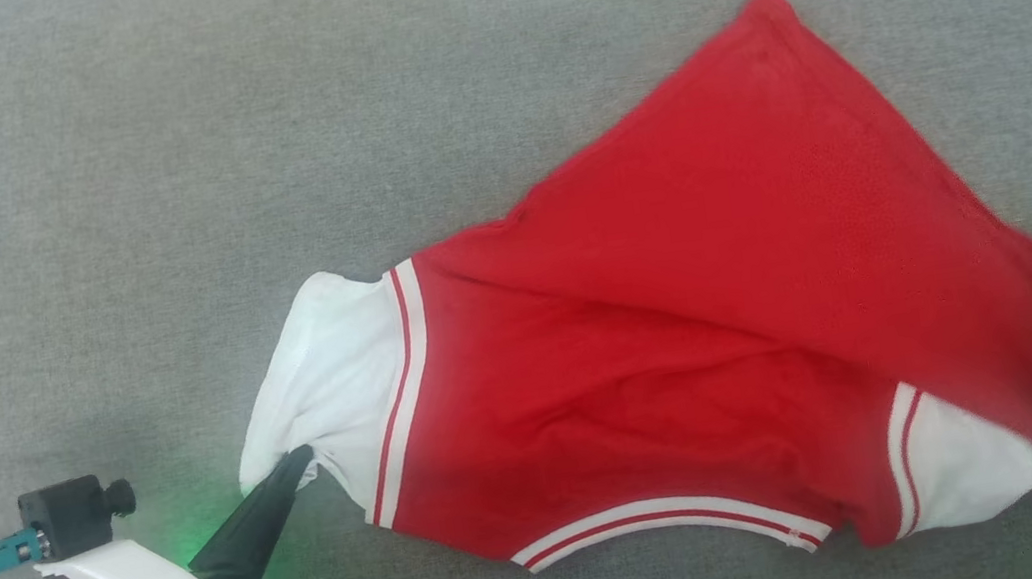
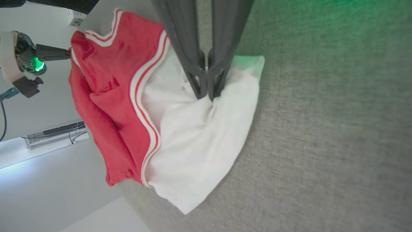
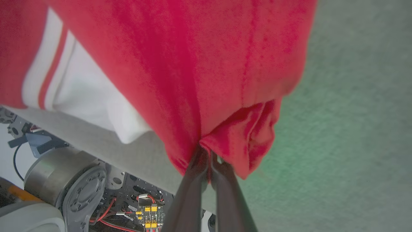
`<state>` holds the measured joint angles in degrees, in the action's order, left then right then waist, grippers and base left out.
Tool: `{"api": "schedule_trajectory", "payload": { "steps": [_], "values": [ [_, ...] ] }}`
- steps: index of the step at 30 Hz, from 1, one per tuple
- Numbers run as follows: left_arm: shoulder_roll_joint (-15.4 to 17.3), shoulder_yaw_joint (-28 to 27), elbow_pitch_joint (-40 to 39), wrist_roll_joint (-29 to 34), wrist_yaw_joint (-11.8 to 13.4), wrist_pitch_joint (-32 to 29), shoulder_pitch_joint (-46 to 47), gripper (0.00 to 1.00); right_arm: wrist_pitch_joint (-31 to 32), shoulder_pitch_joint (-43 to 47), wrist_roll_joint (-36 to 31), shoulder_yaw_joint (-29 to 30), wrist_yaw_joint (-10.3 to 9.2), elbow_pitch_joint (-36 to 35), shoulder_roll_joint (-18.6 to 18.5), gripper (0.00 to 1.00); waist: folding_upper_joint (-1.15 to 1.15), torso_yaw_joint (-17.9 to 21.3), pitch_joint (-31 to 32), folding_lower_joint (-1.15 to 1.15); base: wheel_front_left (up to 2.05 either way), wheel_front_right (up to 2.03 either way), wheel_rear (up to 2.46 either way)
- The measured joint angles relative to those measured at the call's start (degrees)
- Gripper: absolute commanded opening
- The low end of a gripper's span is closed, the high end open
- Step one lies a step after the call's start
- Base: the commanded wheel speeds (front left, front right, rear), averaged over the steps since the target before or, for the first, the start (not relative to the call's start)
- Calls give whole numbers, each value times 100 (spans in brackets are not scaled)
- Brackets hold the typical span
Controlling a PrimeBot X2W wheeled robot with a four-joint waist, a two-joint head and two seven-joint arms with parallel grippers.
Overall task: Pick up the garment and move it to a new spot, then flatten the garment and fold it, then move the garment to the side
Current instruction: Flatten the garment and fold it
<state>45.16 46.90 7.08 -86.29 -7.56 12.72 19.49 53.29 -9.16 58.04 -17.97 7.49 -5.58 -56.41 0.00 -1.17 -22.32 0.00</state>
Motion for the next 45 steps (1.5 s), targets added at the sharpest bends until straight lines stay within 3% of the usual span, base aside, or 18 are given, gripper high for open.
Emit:
{"api": "schedule_trajectory", "payload": {
  "steps": [8,9,10,11,14,20,25,29,39,44,45],
  "values": [
    [90,-21,9,-38,1,-54,-31,0,212,723,-347,-7,0,-653,503,0,0,86,105,0,0,0,0],
    [90,-10,18,-38,1,-62,-31,0,168,716,-441,58,0,-692,582,30,0,90,115,0,0,0,0],
    [90,-2,27,-38,1,-78,-30,0,119,710,-511,131,0,-713,653,80,0,91,124,0,0,0,0],
    [90,3,34,-38,1,-81,-29,0,102,708,-563,160,-1,-776,689,100,0,91,134,0,0,0,0],
    [82,4,55,-38,1,-86,-25,0,14,723,-447,471,2,-946,732,100,0,88,165,0,0,0,0],
    [-57,59,21,-21,3,-104,35,0,-33,730,-192,1897,0,-1438,434,100,0,-29,108,0,0,0,0],
    [-219,120,-25,104,8,-164,271,0,-302,-273,-374,2305,-1,-1428,480,100,0,-212,-73,0,0,0,0],
    [-399,197,-2,164,8,-232,462,0,-613,-1184,-918,1777,-1,-968,524,100,0,-443,-216,0,0,0,0],
    [-839,460,10,420,8,-363,1039,0,-563,-2983,-1248,280,-1,736,849,100,0,-951,-782,0,0,0,0],
    [-1000,572,59,454,7,-353,1254,0,-489,-3355,-1317,-449,0,1116,605,100,1,-1172,-984,0,0,0,0],
    [-1009,586,65,454,5,-344,1269,0,-468,-3389,-1228,-542,-2,1123,560,69,0,-1195,-1004,0,0,0,0]
  ]
}}
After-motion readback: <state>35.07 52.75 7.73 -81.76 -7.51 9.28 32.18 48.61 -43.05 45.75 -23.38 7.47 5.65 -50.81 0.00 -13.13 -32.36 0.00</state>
